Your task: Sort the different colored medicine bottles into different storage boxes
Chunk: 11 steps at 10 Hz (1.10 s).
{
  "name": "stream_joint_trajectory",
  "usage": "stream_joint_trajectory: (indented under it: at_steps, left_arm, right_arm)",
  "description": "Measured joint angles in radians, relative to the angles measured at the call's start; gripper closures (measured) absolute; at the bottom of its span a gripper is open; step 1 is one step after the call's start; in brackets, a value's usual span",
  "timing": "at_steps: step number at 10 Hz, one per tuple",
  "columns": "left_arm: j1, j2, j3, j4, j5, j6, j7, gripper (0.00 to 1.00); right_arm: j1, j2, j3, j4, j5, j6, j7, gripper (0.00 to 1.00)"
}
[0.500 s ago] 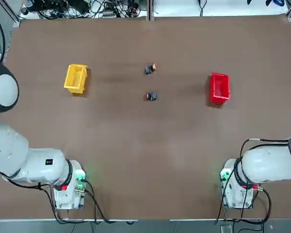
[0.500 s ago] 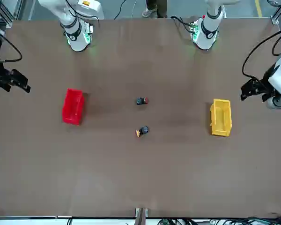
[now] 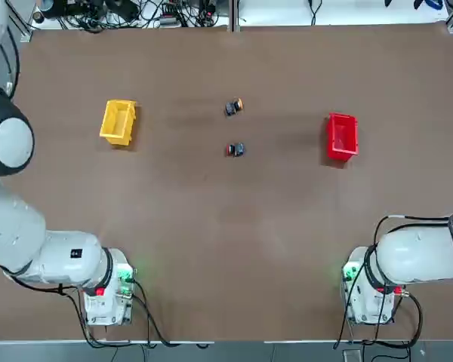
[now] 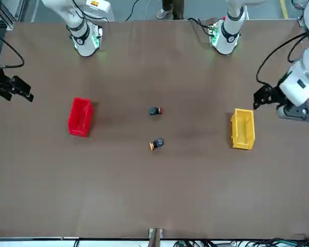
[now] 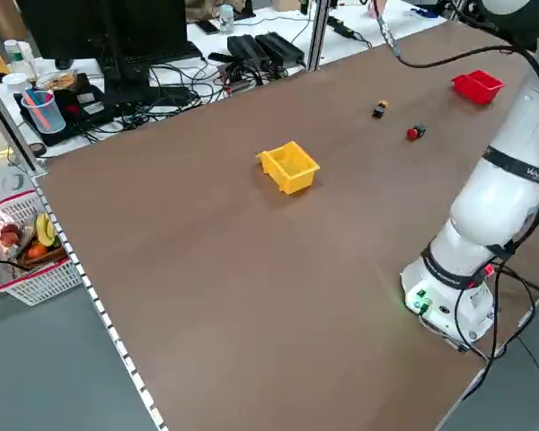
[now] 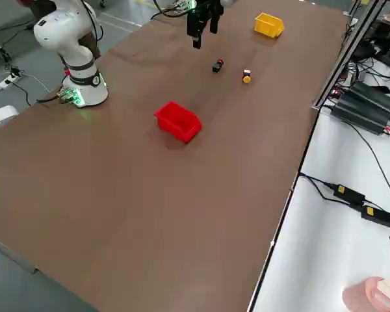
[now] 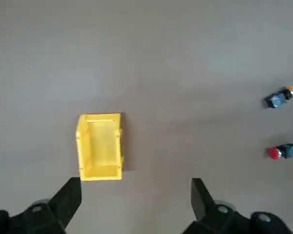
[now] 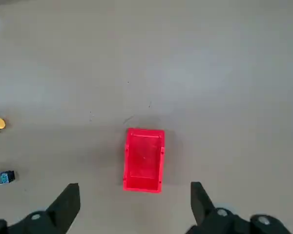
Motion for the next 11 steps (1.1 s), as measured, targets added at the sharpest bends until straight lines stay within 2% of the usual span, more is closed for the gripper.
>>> stream_joint_trajectory:
  at_steps: [1, 6, 9, 11]
  left_arm:
    - [-0.041, 0.038, -0.008, 0.013, -0.001, 0.011, -0.007, 0.01]
    - [-0.221, 0.248, -0.010, 0.034, 0.048, 0.209, -0.055, 0.01]
    - [-0.307, 0.370, -0.009, 0.042, 0.063, 0.363, -0.136, 0.01]
    - [-0.398, 0.460, 0.005, 0.063, 0.066, 0.466, -0.232, 0.01]
  right_arm:
    - [0.001, 0.000, 0.001, 0.000, 0.000, -0.001, 0.000, 0.00]
    - [0.002, -0.002, 0.002, 0.006, 0.000, -0.001, -0.001, 0.00]
    - [0.011, -0.001, 0.005, -0.002, 0.000, -0.003, -0.037, 0.00]
    - [0.067, 0.004, 0.008, -0.042, 0.002, 0.053, 0.117, 0.00]
